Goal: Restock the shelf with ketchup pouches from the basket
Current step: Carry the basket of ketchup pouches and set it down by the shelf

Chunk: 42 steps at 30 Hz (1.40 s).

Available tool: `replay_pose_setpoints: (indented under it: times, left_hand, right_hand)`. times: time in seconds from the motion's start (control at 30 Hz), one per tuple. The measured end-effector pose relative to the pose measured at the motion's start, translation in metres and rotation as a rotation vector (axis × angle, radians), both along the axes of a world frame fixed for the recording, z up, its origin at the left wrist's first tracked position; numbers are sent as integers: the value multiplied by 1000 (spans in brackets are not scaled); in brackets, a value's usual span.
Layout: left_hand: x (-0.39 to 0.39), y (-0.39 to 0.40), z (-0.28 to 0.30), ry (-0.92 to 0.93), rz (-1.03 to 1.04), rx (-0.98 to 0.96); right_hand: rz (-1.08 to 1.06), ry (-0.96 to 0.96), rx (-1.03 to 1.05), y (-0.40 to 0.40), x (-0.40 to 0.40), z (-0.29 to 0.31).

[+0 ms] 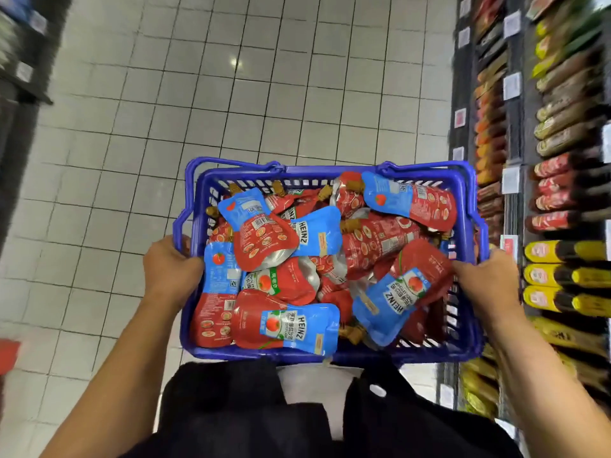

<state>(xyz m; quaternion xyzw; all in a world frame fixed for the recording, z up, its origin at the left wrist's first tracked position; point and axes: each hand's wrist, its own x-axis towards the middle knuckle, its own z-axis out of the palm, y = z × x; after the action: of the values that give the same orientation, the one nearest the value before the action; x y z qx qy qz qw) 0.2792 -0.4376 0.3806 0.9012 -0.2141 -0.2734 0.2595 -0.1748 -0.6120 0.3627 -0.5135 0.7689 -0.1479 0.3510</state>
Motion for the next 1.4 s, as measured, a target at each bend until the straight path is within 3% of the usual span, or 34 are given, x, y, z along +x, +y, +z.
replay_pose_setpoints:
  times: [0.47,0.67,1.0,1.2,1.4]
  left_hand:
    - [155,-354,41,11,-139,-71]
    - [200,-505,36,-34,-114,-19]
    - [284,-739,40,-3,-50,-21]
    - [359,-914,17,-7,-175,-46]
    - [410,-1095,34,-31,-341,6]
  right_hand:
    - [-151,39,-31,-291,135,28]
    - [-110,59,-34,-439,184,16]
    - [-40,146,-54,-698,274,44]
    - [-144,145,-27,-813,342,36]
    - [-309,62,-24,-913,395,45]
